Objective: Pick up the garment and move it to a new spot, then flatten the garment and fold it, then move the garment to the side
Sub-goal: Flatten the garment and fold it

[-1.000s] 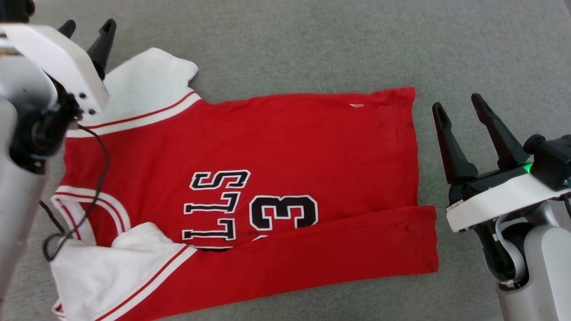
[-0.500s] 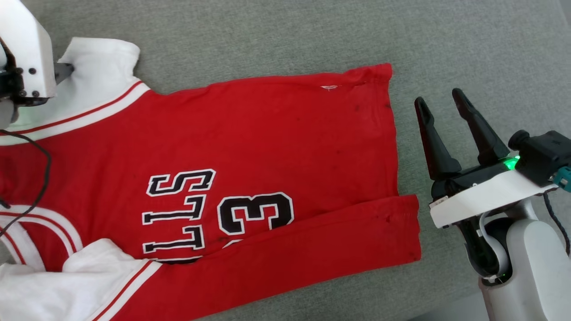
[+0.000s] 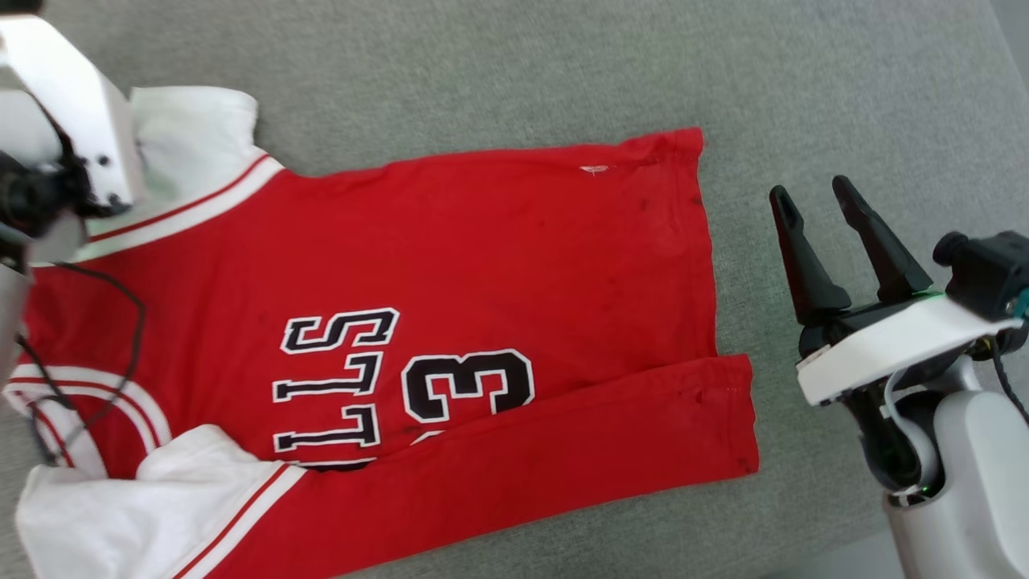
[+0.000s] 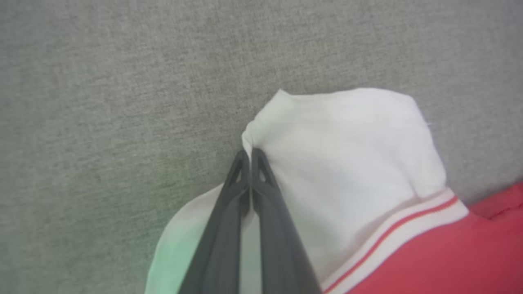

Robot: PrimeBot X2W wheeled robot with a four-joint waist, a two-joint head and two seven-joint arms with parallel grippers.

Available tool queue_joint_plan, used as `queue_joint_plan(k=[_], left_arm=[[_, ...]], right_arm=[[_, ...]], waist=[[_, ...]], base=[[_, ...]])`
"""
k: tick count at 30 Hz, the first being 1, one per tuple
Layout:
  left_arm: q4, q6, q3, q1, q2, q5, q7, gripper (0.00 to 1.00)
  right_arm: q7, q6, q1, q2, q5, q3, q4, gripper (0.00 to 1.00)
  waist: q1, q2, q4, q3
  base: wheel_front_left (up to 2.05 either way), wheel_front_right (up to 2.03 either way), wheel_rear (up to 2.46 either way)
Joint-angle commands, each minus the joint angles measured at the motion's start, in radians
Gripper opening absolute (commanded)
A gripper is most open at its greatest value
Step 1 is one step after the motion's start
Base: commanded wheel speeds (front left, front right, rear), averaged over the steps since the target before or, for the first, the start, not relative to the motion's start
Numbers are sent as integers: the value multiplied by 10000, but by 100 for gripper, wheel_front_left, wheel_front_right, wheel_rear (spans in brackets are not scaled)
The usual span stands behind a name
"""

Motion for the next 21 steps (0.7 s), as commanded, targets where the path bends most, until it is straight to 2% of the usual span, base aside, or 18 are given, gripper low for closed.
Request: queue_joint_plan(k=[1,4,11,21], left_arm=[[86,-62,-81,455,-205,-75,-125,0],[-105,-142,154,422,-295,-138,-821,0],[-594,-260,116,436,-906,1,-1874,0],[-1557,-474,-48,103,-1230,246,-2487,0]], right_arm=[[131,-3,-183,-108,163,-56,111,100],[876,-3,-349,-325,613,-262,696,100],[2843,-3,-1481,-836,1654,-508,2335,100],[5154,-3,-3688,-1383,1756,370,4687,100]], waist=[[-1,0,199,-287],[-1,0,454,-600],[-1,0,1310,-805],[-1,0,2127,-321]], base=[[0,0,0],[0,0,0],[0,0,0],[0,0,0]])
